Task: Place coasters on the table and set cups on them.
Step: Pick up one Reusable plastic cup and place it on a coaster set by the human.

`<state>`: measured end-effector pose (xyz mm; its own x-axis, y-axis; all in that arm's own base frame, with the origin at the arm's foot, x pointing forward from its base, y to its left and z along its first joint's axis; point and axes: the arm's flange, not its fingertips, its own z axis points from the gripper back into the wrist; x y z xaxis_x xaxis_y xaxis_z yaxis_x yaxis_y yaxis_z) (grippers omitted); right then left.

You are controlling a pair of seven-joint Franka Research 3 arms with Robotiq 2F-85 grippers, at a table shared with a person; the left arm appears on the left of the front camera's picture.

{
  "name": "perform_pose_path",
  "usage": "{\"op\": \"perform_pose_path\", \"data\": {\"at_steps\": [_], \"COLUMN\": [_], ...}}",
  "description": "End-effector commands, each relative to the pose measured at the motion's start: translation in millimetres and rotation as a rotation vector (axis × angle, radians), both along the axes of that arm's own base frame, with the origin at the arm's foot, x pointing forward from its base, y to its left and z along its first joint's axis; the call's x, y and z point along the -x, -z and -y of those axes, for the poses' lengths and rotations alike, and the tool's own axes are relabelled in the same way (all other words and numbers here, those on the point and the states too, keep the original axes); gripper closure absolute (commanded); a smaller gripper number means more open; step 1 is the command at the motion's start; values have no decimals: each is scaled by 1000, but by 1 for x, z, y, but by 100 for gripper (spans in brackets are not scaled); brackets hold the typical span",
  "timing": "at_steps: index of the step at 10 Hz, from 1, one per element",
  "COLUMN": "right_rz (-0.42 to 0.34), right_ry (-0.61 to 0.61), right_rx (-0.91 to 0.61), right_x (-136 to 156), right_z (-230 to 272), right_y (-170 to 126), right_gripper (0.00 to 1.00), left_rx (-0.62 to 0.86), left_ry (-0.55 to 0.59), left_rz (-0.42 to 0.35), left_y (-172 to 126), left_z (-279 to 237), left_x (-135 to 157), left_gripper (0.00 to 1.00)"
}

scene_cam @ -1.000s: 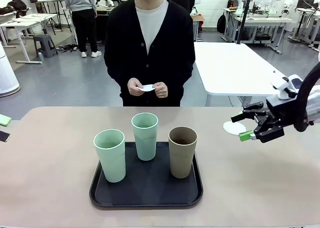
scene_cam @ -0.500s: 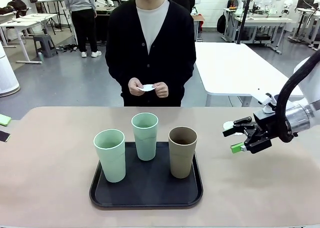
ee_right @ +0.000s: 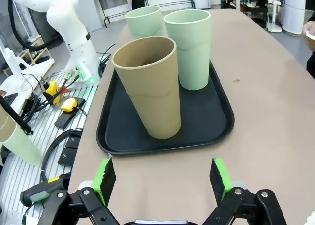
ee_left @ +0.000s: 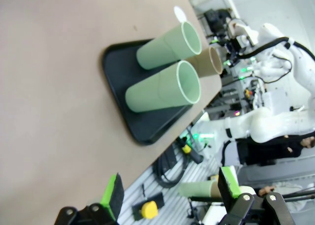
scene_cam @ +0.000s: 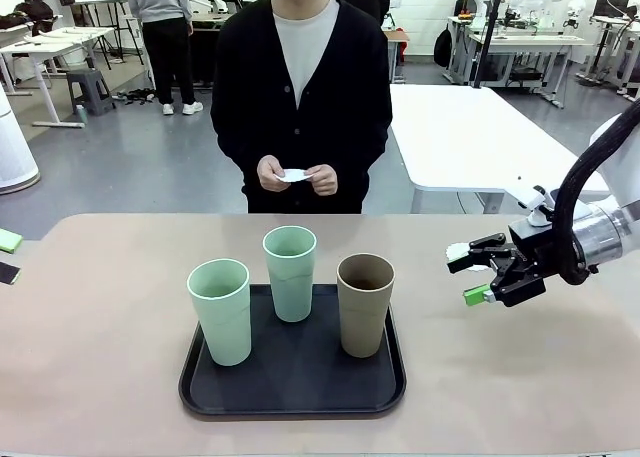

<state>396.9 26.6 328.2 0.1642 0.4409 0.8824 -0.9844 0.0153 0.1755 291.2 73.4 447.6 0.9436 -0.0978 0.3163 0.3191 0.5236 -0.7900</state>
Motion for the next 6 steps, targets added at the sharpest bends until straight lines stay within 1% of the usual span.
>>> {"op": "perform_pose_path", "data": {"at_steps": [1, 2, 3, 4, 6], "right_rz": [80, 154, 177, 187, 187], "right_ry": [-57, -63, -55, -52, -3], "right_rx": [-78, -123, -132, -140, -171], "right_x": [-1, -5, -6, -5, -13], "right_z": [-11, -13, -16, -20, -33], "right_y": [5, 14, 21, 28, 44], "right_gripper": [0, 0, 0, 0, 0], "left_rx": [13, 13, 13, 13, 13], "left_ry": [3, 3, 3, 3, 3], "left_rz": [8, 8, 8, 8, 8], "left_y": [-1, -1, -1, -1, -1], "left_z": [2, 2, 2, 2, 2], "left_x": [-2, -2, -2, -2, -2], "left_gripper": [0, 0, 0, 0, 0]}}
